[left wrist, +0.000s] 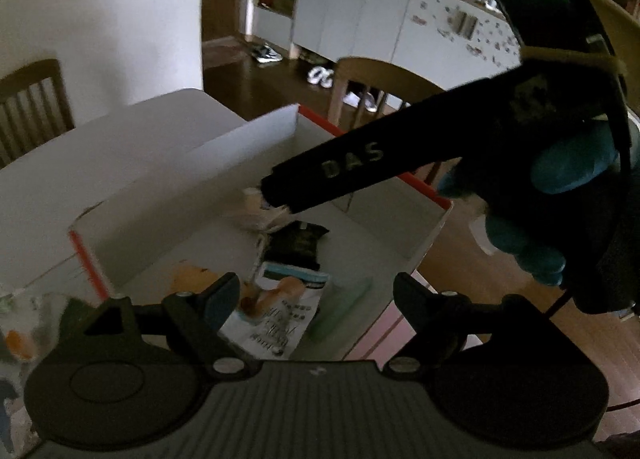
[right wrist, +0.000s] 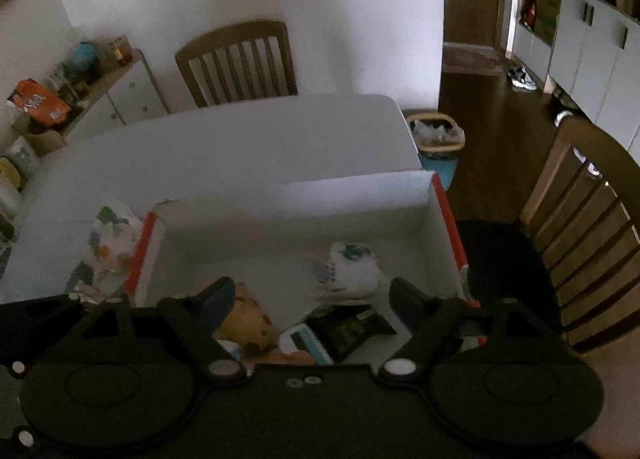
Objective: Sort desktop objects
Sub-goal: 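Open the right tool to release the blueberry bag while the left tool releases the white packet, then raise both open tools and move them back over the table items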
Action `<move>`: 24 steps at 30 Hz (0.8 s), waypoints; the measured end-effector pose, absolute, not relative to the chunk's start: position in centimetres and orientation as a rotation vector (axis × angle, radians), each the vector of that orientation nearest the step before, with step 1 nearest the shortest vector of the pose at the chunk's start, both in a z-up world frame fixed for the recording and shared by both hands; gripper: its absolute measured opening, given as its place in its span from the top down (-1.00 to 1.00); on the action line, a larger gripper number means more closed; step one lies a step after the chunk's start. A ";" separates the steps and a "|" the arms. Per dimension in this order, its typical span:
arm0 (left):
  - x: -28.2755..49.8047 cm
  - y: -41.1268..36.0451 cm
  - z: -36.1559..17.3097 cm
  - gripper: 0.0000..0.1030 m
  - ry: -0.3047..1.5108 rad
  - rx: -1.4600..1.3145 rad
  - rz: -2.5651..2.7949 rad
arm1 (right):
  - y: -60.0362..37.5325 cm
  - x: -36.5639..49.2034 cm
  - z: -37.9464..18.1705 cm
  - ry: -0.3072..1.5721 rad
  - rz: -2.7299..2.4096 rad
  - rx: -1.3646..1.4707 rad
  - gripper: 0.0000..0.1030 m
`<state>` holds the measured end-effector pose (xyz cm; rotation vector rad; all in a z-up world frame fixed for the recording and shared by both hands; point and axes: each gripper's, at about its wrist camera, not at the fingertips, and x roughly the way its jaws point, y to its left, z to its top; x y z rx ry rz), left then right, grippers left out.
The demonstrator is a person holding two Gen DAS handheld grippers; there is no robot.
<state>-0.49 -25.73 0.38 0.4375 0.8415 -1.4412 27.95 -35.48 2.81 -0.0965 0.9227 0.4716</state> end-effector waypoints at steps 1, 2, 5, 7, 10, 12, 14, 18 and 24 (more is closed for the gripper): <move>-0.4 -25.3 0.6 -0.63 0.840 0.425 -1.434 | -35.5 27.6 3.0 0.917 0.476 -0.095 -0.66; -0.3 -24.9 0.8 -0.63 0.838 0.414 -1.423 | -35.4 27.3 3.2 0.911 0.481 -0.092 -0.66; -0.3 -23.7 1.4 -0.63 0.814 0.395 -1.402 | -35.3 26.6 3.6 0.902 0.487 -0.084 -0.69; -0.1 -22.9 1.8 -0.63 0.807 0.376 -1.390 | -35.1 26.0 3.7 0.893 0.490 -0.078 -0.72; 0.1 -21.9 1.9 -0.63 0.810 0.345 -1.368 | -34.7 25.4 3.9 0.885 0.505 -0.066 -0.75; 0.2 -21.2 2.1 -0.63 0.795 0.344 -1.348 | -34.3 24.8 4.0 0.874 0.521 -0.065 -0.77; 0.5 -20.3 2.3 -0.63 0.786 0.335 -1.333 | -33.7 24.2 4.2 0.853 0.531 -0.083 -0.79; 1.5 -19.0 2.0 -0.63 0.794 0.311 -1.301 | -32.6 23.2 4.6 0.834 0.543 -0.087 -0.81; 3.8 -16.7 0.7 -0.79 0.785 0.298 -1.246 | -30.8 22.7 4.6 0.828 0.537 -0.088 -0.82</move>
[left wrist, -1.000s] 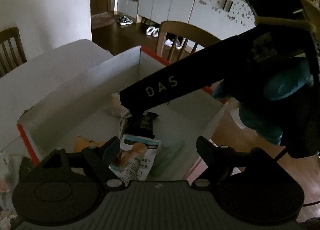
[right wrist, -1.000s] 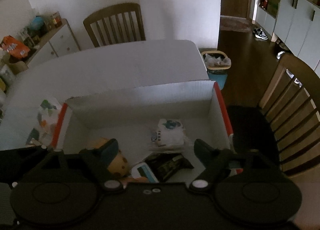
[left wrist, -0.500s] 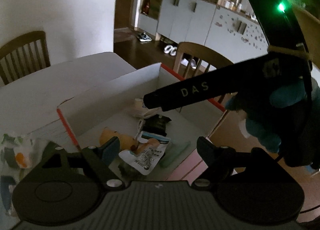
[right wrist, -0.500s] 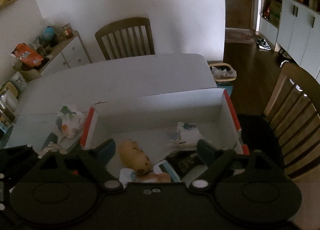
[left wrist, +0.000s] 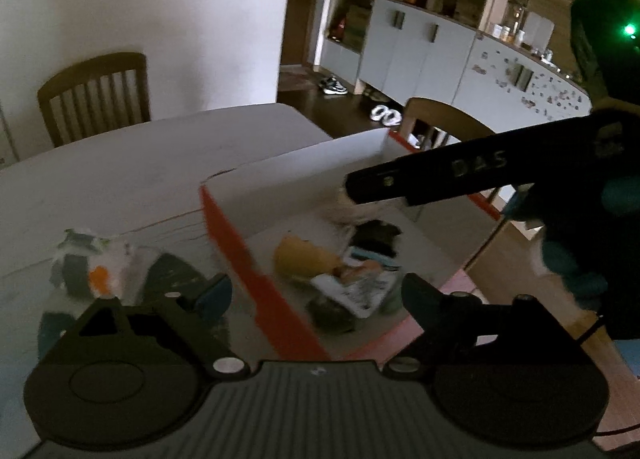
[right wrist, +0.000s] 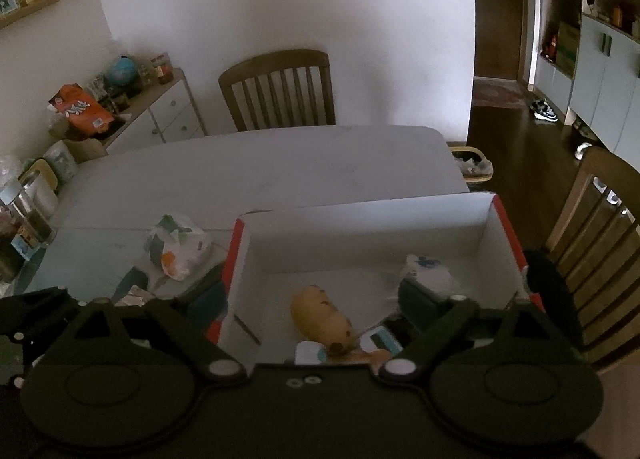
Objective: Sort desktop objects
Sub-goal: 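Raise both open tools and move them back over the table items, then grasp the white green-print plastic bag with the right tool while the left tool grasps the silver foil packet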
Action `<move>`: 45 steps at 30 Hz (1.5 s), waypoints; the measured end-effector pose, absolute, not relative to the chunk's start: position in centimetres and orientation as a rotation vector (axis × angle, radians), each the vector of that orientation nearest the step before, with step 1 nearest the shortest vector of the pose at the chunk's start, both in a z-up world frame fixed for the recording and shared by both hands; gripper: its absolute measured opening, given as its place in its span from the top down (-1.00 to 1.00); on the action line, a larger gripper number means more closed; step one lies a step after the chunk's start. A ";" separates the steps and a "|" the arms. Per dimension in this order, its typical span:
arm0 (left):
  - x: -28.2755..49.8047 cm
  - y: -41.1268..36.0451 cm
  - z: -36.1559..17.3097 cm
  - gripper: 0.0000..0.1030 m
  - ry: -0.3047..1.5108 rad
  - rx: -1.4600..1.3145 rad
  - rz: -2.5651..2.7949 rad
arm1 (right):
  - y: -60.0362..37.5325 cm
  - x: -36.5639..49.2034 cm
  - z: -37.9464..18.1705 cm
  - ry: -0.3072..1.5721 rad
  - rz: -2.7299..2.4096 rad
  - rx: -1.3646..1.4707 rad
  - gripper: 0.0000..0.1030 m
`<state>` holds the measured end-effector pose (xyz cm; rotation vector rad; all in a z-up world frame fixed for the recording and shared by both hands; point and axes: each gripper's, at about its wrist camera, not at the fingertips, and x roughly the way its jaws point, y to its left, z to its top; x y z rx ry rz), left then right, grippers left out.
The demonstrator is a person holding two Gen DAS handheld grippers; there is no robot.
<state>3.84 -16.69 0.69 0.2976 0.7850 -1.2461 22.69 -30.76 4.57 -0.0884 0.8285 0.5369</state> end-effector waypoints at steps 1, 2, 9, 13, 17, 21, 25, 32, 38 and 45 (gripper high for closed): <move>4.2 -16.3 0.5 -0.85 0.780 0.296 -1.239 | -30.3 22.6 4.6 0.824 0.529 -0.087 -0.82; 4.7 -15.9 0.3 -0.95 0.776 0.294 -1.234 | -30.0 22.4 4.7 0.821 0.527 -0.084 -0.82; 7.8 -13.2 -1.0 -0.99 0.727 0.307 -1.157 | -26.2 22.2 4.7 0.812 0.529 -0.090 -0.82; 9.8 -11.9 -2.1 -0.99 0.740 0.301 -1.116 | -23.1 22.5 4.2 0.806 0.552 -0.115 -0.82; 11.7 -10.7 -2.9 -0.99 0.743 0.288 -1.067 | -20.0 22.6 3.7 0.816 0.579 -0.137 -0.82; 13.8 -9.7 -3.8 -0.99 0.761 0.271 -1.021 | -17.3 22.8 3.0 0.831 0.607 -0.159 -0.82; 15.2 -8.9 -5.1 -0.99 0.793 0.266 -0.997 | -14.9 23.1 2.0 0.846 0.627 -0.177 -0.82; 16.9 -8.2 -6.9 -0.99 0.835 0.247 -0.992 | -12.1 23.5 0.1 0.880 0.649 -0.211 -0.82; 18.0 -8.2 -8.1 -0.99 0.847 0.232 -0.984 | -10.2 24.2 -1.2 0.893 0.665 -0.249 -0.82; 18.7 -8.5 -9.6 -0.99 0.859 0.216 -0.975 | -8.4 25.0 -2.9 0.917 0.688 -0.283 -0.82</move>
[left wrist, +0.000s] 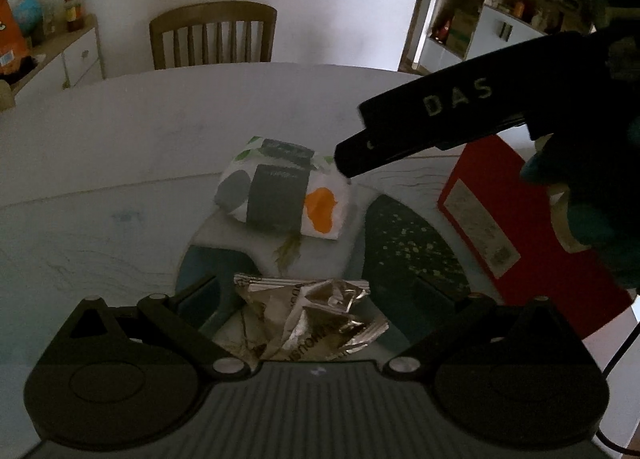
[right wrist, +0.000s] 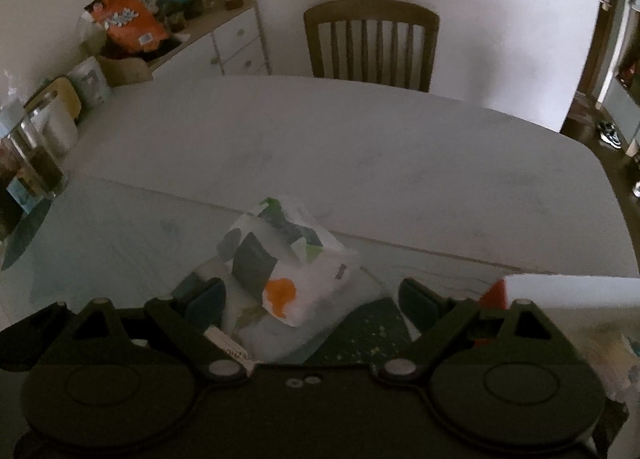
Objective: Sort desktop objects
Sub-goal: 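Grasp the white green-print plastic bag with the right tool while the left tool grasps the silver foil packet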
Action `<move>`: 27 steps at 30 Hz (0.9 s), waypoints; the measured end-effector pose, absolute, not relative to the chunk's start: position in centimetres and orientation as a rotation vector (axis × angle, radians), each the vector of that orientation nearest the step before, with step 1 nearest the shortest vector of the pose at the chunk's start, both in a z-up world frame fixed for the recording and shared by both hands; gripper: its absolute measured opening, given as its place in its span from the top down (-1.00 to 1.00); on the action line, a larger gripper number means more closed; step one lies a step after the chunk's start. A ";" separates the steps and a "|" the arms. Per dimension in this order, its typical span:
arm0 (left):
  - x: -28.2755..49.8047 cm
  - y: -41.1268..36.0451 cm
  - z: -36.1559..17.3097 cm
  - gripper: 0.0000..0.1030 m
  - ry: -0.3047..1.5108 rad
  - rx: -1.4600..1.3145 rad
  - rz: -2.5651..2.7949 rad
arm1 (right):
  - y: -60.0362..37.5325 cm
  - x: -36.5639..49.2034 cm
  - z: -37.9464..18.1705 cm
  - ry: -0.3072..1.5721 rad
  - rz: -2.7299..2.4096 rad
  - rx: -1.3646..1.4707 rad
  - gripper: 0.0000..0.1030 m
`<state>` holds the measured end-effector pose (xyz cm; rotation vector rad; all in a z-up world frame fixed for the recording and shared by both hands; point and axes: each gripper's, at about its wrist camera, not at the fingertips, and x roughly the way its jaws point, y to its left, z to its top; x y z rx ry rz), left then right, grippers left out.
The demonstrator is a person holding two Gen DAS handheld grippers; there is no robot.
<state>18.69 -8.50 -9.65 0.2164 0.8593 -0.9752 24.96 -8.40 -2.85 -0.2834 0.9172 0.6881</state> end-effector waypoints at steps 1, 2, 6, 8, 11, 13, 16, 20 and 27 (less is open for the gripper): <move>18.8 -8.6 -9.8 -0.99 0.864 0.214 -0.975 | -8.1 25.1 -3.0 0.917 0.694 -0.291 -0.82; 18.9 -8.7 -10.0 -0.99 0.869 0.213 -0.975 | -7.8 25.2 -3.2 0.918 0.700 -0.301 -0.82; 19.4 -8.8 -10.7 -0.99 0.885 0.195 -0.966 | -6.8 25.9 -3.7 0.919 0.726 -0.313 -0.82; 19.6 -8.8 -11.0 -0.99 0.894 0.186 -0.964 | -6.4 26.4 -4.1 0.924 0.731 -0.316 -0.82; 19.8 -9.1 -11.5 -0.99 0.911 0.181 -0.969 | -5.8 27.0 -4.5 0.925 0.740 -0.328 -0.82; 19.8 -9.3 -12.0 -0.99 0.916 0.192 -0.968 | -5.5 27.3 -4.9 0.902 0.809 -0.357 -0.82; 19.9 -9.4 -12.6 -0.98 0.927 0.205 -0.961 | -4.8 27.6 -5.5 0.899 0.818 -0.385 -0.82; 20.0 -9.5 -13.2 -0.97 0.937 0.212 -0.957 | -3.7 27.7 -6.3 0.885 0.840 -0.421 -0.82; 19.7 -9.9 -14.0 -0.97 0.932 0.228 -0.966 | -1.9 28.0 -7.7 0.849 0.889 -0.490 -0.82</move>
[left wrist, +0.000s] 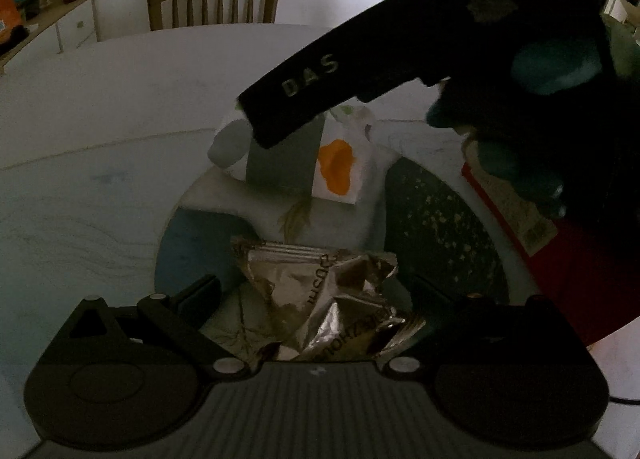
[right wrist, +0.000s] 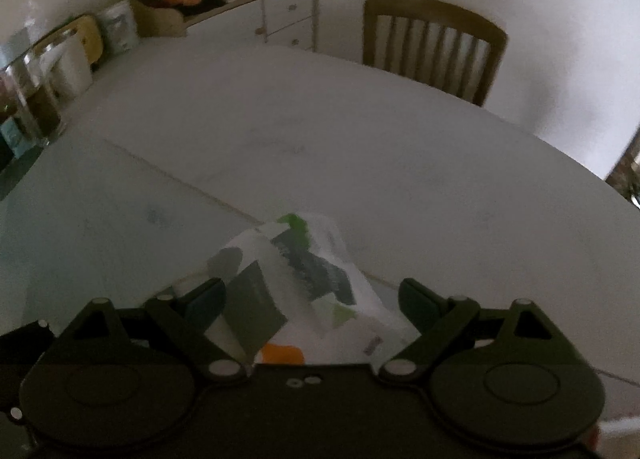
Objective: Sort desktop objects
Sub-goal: 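Grasp the white green-print plastic bag with the right tool while the left tool grasps the silver foil packet, then carry the white bag in the right tool and foil packet in the left tool over the box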
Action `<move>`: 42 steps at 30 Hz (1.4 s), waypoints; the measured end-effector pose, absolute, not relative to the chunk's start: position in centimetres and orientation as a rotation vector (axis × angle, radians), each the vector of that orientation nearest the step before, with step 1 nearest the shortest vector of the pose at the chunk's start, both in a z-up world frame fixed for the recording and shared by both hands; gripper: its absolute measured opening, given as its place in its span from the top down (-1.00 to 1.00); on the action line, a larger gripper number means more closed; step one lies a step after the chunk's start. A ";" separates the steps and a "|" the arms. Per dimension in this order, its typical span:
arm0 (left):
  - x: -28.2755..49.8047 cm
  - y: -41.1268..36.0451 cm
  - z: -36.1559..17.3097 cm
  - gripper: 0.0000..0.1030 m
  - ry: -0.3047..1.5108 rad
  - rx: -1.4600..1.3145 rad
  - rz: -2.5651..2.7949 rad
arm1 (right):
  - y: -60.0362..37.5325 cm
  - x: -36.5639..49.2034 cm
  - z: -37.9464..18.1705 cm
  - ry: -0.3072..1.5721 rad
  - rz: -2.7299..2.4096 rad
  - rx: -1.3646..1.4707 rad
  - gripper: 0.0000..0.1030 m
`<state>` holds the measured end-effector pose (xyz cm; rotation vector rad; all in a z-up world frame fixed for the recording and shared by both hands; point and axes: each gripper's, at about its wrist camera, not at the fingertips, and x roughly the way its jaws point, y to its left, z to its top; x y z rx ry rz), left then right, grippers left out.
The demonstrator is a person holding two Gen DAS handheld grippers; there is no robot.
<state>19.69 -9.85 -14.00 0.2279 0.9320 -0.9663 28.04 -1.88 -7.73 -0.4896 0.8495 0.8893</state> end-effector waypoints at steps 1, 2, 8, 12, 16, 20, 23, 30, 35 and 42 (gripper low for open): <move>19.7 -9.9 -14.1 -0.97 0.937 0.225 -0.964 | -1.6 28.0 -8.0 0.848 0.898 -0.498 -0.82; 19.6 -9.9 -14.2 -0.97 0.931 0.226 -0.964 | -1.4 28.0 -8.2 0.847 0.906 -0.511 -0.82; 19.3 -10.0 -14.4 -0.97 0.911 0.238 -0.969 | -0.3 28.5 -9.7 0.851 0.946 -0.583 -0.82; 18.9 -10.2 -14.6 -0.96 0.890 0.266 -0.964 | 0.1 29.0 -10.5 0.863 0.961 -0.612 -0.85; 18.8 -10.3 -14.7 -0.96 0.875 0.270 -0.964 | 0.6 29.0 -11.3 0.851 0.977 -0.658 -0.93; 18.5 -10.2 -14.8 -0.89 0.854 0.279 -0.966 | 0.3 30.1 -11.7 0.905 0.968 -0.594 -0.99; 18.2 -10.2 -14.9 -0.81 0.833 0.297 -0.969 | 0.2 29.8 -11.6 0.905 0.964 -0.591 -1.00; 18.2 -10.0 -14.9 -0.67 0.814 0.301 -0.980 | 0.6 29.5 -11.3 0.921 0.943 -0.600 -0.93; 18.5 -9.8 -14.8 -0.54 0.815 0.289 -0.994 | 0.3 28.9 -10.9 0.927 0.927 -0.591 -0.62; 18.8 -9.4 -14.6 -0.38 0.827 0.270 -1.020 | -0.2 27.9 -10.3 0.931 0.889 -0.593 -0.17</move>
